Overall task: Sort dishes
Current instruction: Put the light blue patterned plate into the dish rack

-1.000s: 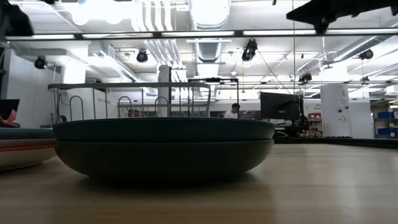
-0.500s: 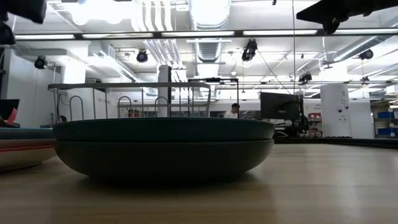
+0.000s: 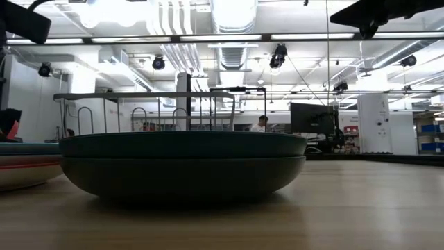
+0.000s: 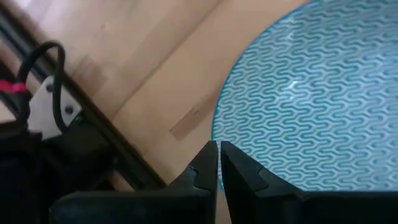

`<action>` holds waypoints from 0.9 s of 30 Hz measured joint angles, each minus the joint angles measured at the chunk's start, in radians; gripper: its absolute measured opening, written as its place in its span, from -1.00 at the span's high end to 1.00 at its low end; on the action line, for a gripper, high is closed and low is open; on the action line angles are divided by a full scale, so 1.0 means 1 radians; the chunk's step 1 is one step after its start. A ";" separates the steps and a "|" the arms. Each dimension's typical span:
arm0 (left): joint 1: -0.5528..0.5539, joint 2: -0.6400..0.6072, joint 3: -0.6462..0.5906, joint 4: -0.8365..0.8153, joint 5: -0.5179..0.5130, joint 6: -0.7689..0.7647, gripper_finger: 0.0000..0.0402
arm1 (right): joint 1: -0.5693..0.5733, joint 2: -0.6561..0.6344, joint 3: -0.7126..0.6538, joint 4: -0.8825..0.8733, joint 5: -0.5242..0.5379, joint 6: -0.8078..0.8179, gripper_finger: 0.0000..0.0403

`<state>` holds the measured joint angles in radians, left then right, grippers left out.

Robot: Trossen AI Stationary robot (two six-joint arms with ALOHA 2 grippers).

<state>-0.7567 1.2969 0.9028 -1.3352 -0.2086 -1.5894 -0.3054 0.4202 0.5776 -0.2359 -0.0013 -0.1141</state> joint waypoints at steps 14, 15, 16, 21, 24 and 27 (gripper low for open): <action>0.076 0.044 0.000 0.005 0.117 -0.116 0.41 | 0.000 0.000 -0.006 0.000 0.000 0.001 1.00; 0.087 0.044 -0.002 0.006 0.132 -0.128 0.37 | 0.000 0.000 -0.006 0.000 0.000 0.001 1.00; 0.099 0.044 -0.004 0.004 0.138 -0.132 0.33 | 0.000 0.000 -0.006 0.000 0.000 0.001 1.00; 0.148 0.050 -0.017 0.007 0.140 -0.095 0.23 | 0.000 0.000 -0.006 0.000 0.000 0.001 1.00; 0.169 0.060 -0.029 0.008 0.139 -0.059 0.22 | 0.000 0.000 -0.006 0.000 0.000 0.009 1.00; 0.184 0.070 -0.055 0.013 0.139 -0.033 0.23 | 0.000 0.000 -0.006 0.000 0.000 0.009 1.00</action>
<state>-0.5729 1.3674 0.8478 -1.3223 -0.0692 -1.6228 -0.3054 0.4202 0.5713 -0.2359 -0.0015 -0.1048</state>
